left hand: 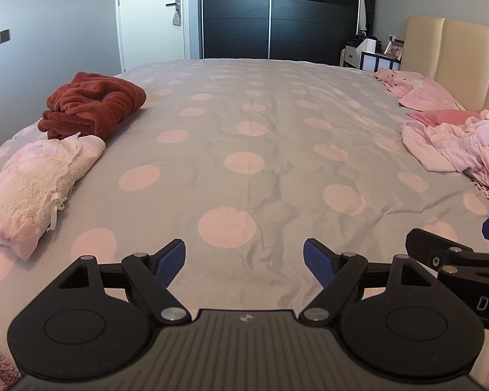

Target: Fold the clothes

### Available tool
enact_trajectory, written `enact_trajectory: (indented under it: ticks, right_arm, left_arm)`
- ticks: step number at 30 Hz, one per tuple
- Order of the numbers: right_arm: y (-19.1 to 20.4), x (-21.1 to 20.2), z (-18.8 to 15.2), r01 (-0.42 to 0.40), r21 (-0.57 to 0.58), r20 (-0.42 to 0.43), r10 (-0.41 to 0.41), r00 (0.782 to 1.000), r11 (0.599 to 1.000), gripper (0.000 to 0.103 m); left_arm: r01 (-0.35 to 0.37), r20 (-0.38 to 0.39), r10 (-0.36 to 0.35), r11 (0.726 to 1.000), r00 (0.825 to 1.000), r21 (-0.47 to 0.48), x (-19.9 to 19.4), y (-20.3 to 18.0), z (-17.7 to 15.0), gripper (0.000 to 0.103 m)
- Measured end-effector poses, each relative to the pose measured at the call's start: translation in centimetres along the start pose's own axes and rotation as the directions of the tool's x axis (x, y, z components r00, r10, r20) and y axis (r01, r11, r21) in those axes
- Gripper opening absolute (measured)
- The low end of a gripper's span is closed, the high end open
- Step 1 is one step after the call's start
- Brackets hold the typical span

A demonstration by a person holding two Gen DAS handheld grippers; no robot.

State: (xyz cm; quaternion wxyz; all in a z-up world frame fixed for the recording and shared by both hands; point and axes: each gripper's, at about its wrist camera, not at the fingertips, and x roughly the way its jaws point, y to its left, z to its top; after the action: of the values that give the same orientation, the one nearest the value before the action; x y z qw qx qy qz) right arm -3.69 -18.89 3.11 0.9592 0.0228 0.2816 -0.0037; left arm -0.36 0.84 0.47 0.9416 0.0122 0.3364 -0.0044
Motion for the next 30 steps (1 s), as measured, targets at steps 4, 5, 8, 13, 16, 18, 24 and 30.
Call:
enact_trajectory:
  ticks: [4, 5, 8, 13, 16, 18, 24, 30]
  right_arm:
    - [0.11, 0.01, -0.13, 0.002, 0.001, 0.002, -0.002, 1.000, 1.000, 0.102]
    - [0.23, 0.00, -0.17, 0.006, -0.005, 0.004, -0.006, 1.000, 1.000, 0.102]
    - [0.45, -0.03, -0.18, 0.007, -0.011, 0.005, -0.007, 1.000, 1.000, 0.102]
    - [0.26, -0.10, -0.20, 0.003, -0.014, 0.001, -0.003, 1.000, 1.000, 0.102]
    - [0.20, -0.17, -0.23, 0.004, -0.018, 0.003, -0.004, 1.000, 1.000, 0.102]
    - [0.28, -0.18, -0.26, 0.005, -0.023, 0.005, -0.005, 1.000, 1.000, 0.102]
    - [0.45, -0.18, -0.29, 0.008, -0.032, 0.008, -0.008, 1.000, 0.999, 0.102]
    - [0.48, -0.11, -0.15, 0.008, -0.028, 0.004, -0.008, 1.000, 1.000, 0.102]
  left_arm:
    - [-0.007, 0.001, 0.007, 1.000, 1.000, -0.001, -0.08, -0.10, 0.06, 0.080]
    - [-0.006, -0.001, 0.006, 1.000, 1.000, -0.004, -0.08, -0.08, 0.06, 0.080]
    - [-0.008, -0.002, 0.008, 1.000, 1.000, -0.006, -0.08, -0.13, 0.02, 0.080]
    - [-0.010, -0.010, 0.010, 1.000, 1.000, -0.011, 0.02, -0.02, 0.13, 0.079]
    - [-0.012, -0.010, 0.012, 1.000, 1.000, -0.008, 0.02, -0.02, 0.24, 0.079]
    - [-0.014, -0.009, 0.014, 1.000, 1.000, -0.005, 0.01, -0.05, 0.26, 0.080]
    - [-0.016, -0.010, 0.016, 1.000, 1.000, -0.003, -0.04, -0.03, 0.38, 0.079]
    - [-0.015, -0.010, 0.015, 1.000, 1.000, -0.001, 0.10, 0.06, 0.12, 0.080]
